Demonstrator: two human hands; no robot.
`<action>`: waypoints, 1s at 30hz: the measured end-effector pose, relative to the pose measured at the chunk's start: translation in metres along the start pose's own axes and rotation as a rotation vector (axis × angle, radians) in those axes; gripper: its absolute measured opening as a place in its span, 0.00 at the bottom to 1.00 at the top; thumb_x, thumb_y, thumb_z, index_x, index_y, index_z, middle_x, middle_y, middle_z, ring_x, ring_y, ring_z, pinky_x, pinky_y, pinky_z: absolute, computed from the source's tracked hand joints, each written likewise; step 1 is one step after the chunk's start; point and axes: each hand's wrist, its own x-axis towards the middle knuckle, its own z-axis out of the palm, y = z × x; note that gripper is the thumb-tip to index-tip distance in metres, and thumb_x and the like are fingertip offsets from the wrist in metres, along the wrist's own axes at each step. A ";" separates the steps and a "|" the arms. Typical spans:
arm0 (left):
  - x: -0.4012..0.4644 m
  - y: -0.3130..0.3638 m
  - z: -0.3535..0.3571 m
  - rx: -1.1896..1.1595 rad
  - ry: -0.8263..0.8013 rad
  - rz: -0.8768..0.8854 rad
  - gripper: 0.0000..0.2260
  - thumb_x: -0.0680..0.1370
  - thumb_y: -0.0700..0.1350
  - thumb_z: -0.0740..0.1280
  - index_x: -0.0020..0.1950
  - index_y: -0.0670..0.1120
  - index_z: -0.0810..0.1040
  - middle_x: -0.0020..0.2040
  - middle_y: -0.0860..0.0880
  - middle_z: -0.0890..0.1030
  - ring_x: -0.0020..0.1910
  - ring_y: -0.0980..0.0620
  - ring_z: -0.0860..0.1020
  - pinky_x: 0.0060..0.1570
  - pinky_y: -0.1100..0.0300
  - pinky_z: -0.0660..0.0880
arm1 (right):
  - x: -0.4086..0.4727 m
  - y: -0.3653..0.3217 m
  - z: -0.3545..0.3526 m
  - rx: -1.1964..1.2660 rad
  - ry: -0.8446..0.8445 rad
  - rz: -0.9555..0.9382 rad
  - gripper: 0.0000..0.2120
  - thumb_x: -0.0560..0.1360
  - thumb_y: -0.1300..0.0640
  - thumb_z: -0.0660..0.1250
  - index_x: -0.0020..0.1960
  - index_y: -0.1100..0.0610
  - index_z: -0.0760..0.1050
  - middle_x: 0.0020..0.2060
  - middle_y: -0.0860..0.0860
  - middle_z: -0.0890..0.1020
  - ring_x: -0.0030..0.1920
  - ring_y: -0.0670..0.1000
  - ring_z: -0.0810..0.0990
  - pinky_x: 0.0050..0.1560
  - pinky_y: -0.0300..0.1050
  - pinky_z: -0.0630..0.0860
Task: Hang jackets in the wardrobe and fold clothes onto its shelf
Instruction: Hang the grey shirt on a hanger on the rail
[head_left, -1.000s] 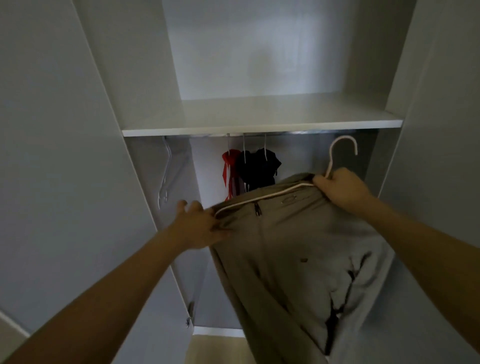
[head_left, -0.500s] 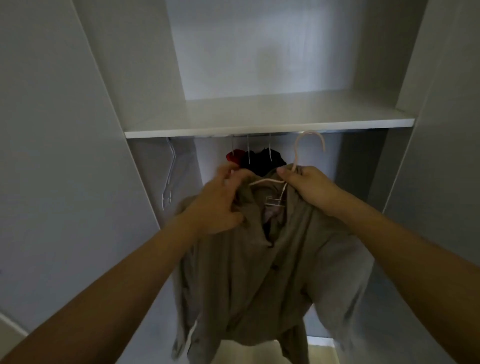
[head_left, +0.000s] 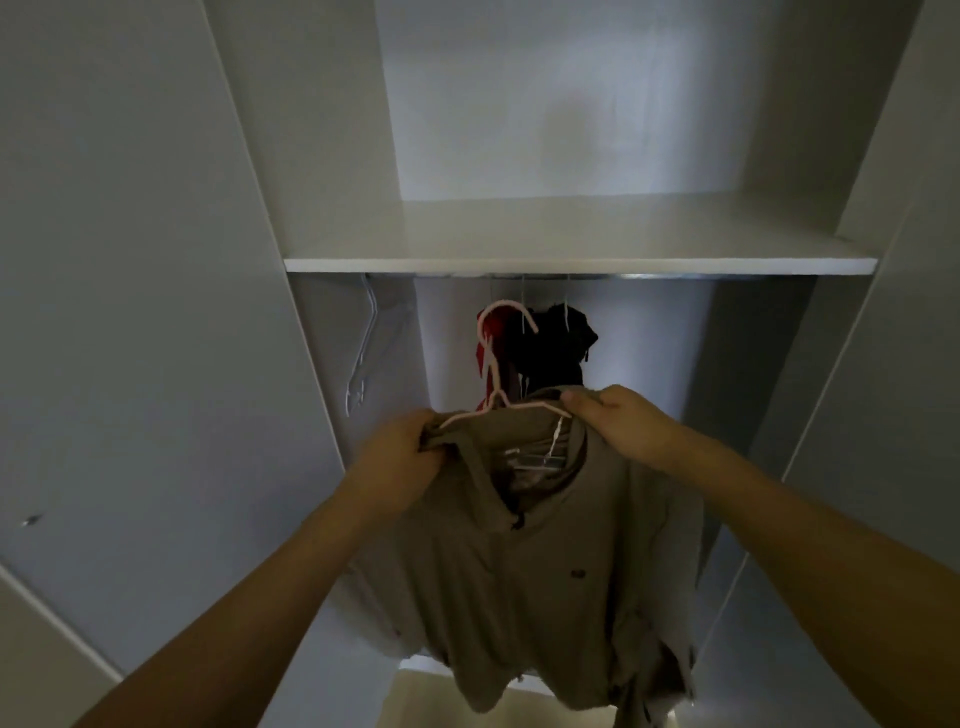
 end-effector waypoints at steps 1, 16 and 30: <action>-0.004 -0.003 -0.005 -0.090 -0.039 -0.022 0.03 0.77 0.40 0.67 0.46 0.48 0.76 0.41 0.49 0.79 0.42 0.49 0.77 0.40 0.60 0.70 | 0.005 0.002 0.004 -0.002 0.024 0.016 0.27 0.77 0.37 0.58 0.32 0.55 0.78 0.24 0.48 0.77 0.32 0.47 0.79 0.39 0.38 0.74; -0.112 -0.084 -0.100 0.048 -0.350 -0.452 0.18 0.71 0.30 0.62 0.34 0.51 0.83 0.33 0.58 0.83 0.35 0.64 0.79 0.38 0.71 0.73 | 0.066 -0.054 0.143 -0.048 -0.094 0.060 0.21 0.79 0.43 0.57 0.52 0.58 0.79 0.46 0.54 0.80 0.45 0.53 0.77 0.51 0.48 0.75; -0.069 -0.091 -0.059 0.133 -0.018 -0.642 0.11 0.75 0.36 0.62 0.51 0.36 0.81 0.51 0.39 0.82 0.52 0.43 0.80 0.47 0.59 0.73 | 0.106 -0.088 0.173 -0.093 -0.479 0.037 0.13 0.76 0.64 0.61 0.53 0.47 0.74 0.47 0.50 0.77 0.47 0.48 0.75 0.47 0.42 0.70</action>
